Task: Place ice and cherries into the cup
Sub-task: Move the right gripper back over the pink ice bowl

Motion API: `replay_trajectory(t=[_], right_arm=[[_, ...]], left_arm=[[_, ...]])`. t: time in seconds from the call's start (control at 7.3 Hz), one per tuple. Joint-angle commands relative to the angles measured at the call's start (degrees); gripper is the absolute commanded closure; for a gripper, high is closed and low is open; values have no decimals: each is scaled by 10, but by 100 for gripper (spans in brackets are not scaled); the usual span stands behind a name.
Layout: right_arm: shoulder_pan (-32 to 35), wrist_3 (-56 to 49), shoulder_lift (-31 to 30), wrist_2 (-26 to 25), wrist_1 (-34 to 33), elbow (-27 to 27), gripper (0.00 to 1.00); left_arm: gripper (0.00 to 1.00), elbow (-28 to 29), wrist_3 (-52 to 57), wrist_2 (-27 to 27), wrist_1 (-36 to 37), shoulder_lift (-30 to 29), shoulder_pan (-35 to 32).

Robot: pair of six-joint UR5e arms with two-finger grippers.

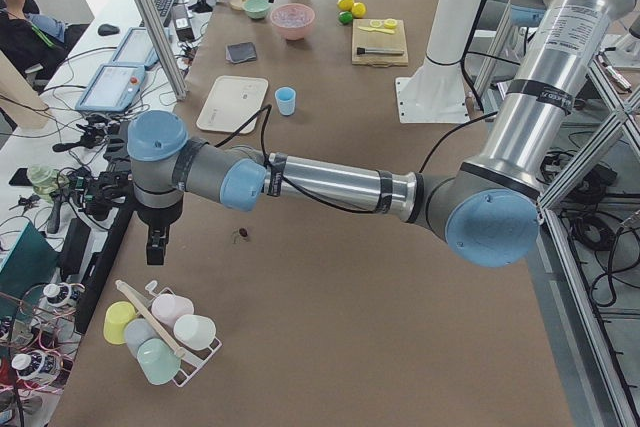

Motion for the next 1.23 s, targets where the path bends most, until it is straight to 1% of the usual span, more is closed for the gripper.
replay_trajectory(t=[0.0,0.27,0.55,1.1], right_arm=[[-26,-43,-34,-80,-11,-2,0],[-67,-52,-48,-151,-30,-3,0],[-86,-51,-52,-159,-38,-6,1],[-88,-33,-62,-152,-39,-22,1]], left_arm=[[2,0,-2,0,-4,1,1],[2,0,-2,2,-4,0,1],[2,0,-1,4,-4,0,1],[2,2,3,5,-4,1,1]])
